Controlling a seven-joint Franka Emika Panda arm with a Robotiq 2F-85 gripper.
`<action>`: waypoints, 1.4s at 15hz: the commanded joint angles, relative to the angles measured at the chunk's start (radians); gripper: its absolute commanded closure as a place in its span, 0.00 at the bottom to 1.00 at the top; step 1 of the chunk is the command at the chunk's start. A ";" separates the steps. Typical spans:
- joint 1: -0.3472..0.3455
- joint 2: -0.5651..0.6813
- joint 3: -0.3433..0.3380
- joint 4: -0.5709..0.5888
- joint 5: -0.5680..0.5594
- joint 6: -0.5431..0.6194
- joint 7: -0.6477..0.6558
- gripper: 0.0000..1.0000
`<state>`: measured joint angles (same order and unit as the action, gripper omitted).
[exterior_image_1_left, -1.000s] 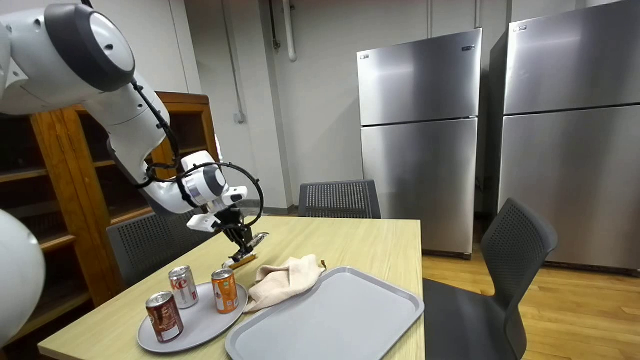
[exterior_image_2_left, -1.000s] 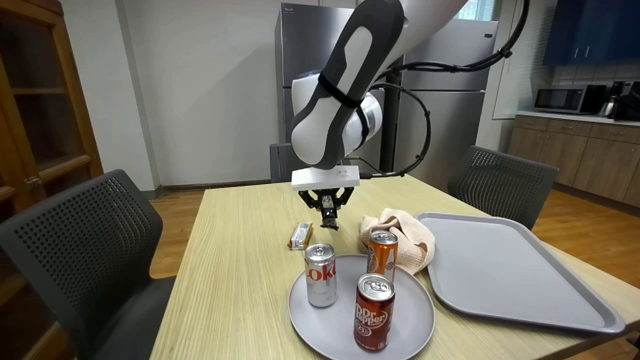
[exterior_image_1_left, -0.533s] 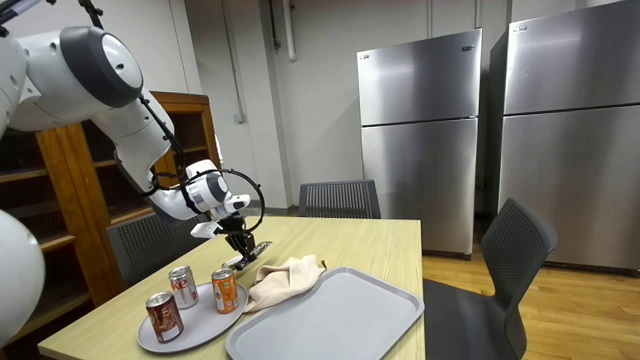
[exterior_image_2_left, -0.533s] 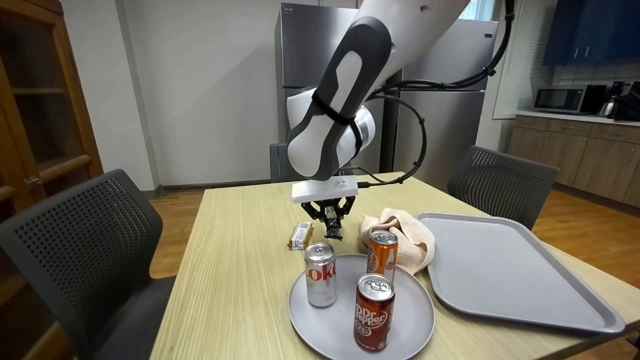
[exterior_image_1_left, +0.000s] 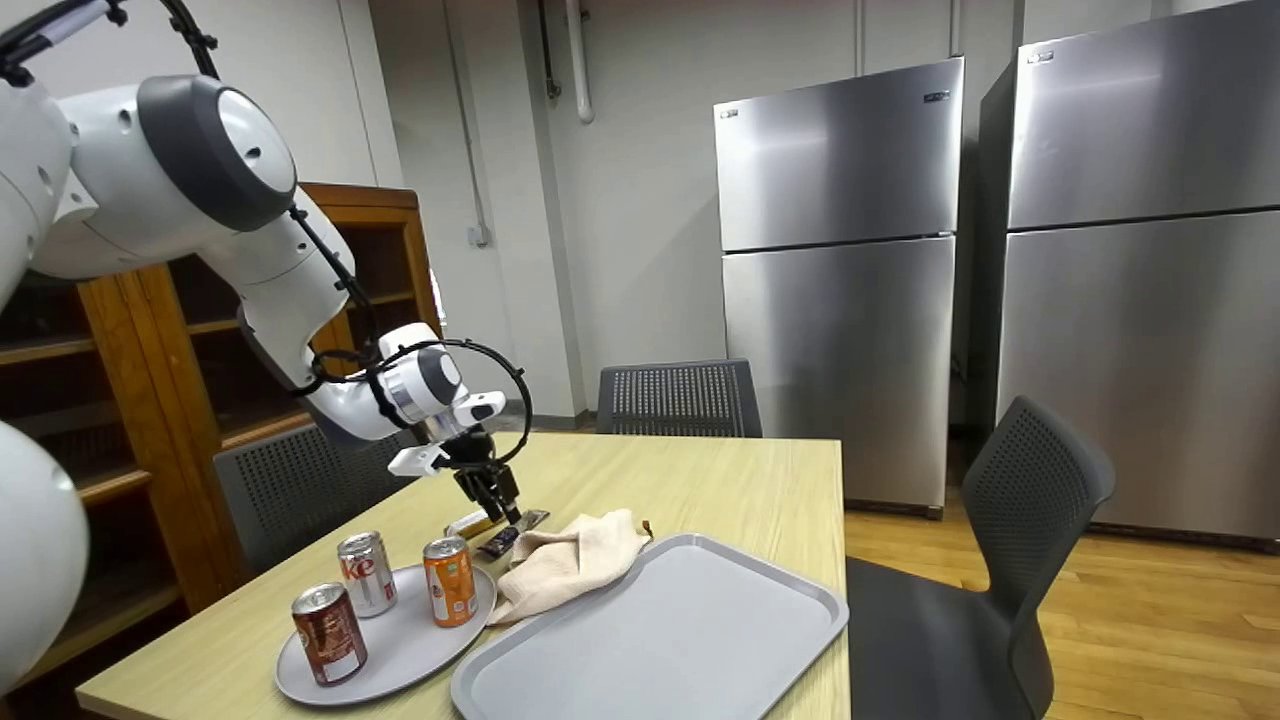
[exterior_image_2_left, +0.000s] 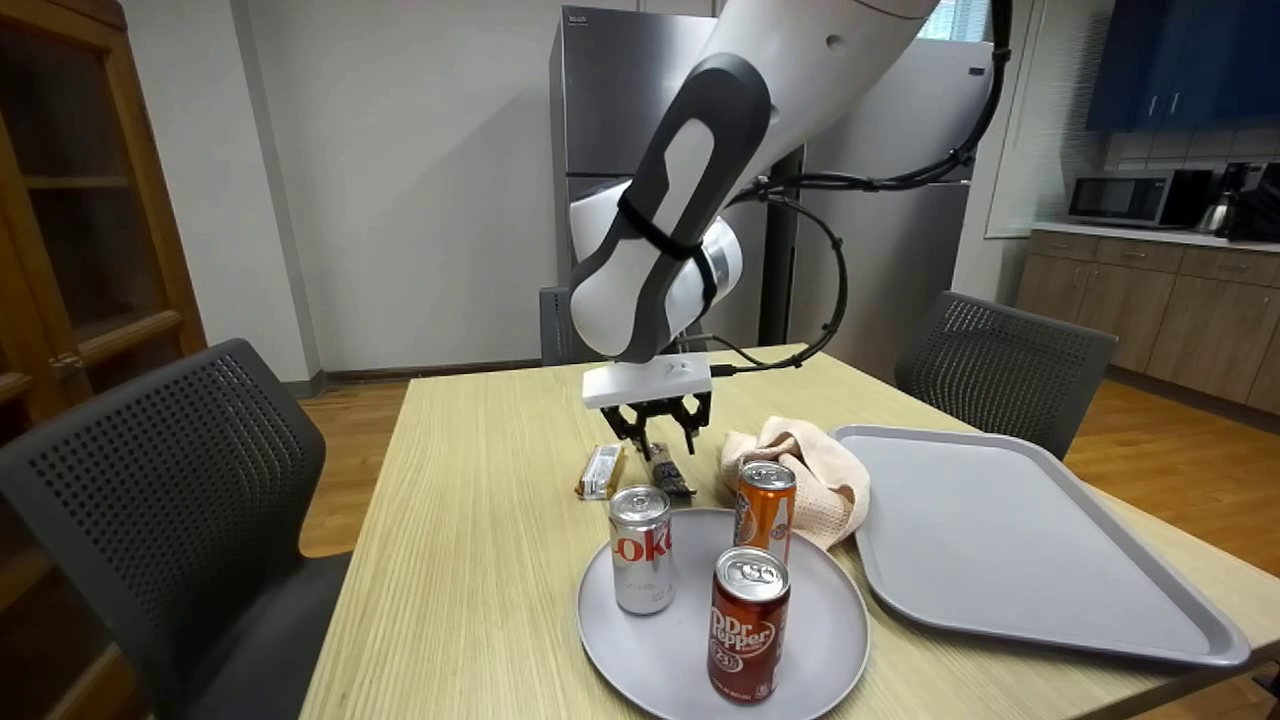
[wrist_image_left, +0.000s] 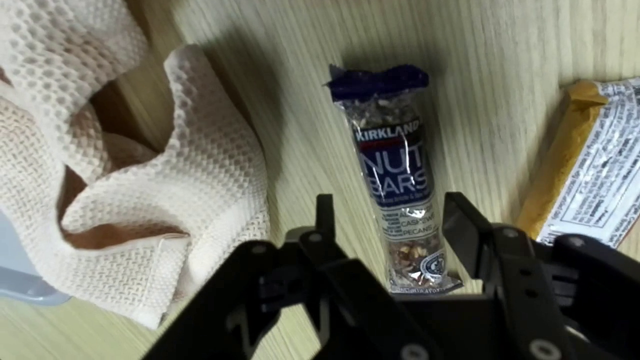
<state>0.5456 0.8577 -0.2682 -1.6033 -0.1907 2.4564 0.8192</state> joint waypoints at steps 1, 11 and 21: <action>-0.017 -0.013 0.021 0.026 -0.039 -0.039 0.038 0.10; -0.036 -0.139 0.028 -0.103 -0.043 -0.010 0.032 0.00; -0.103 -0.370 0.087 -0.354 -0.088 0.029 -0.028 0.00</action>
<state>0.4872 0.5991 -0.2263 -1.8360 -0.2366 2.4632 0.8157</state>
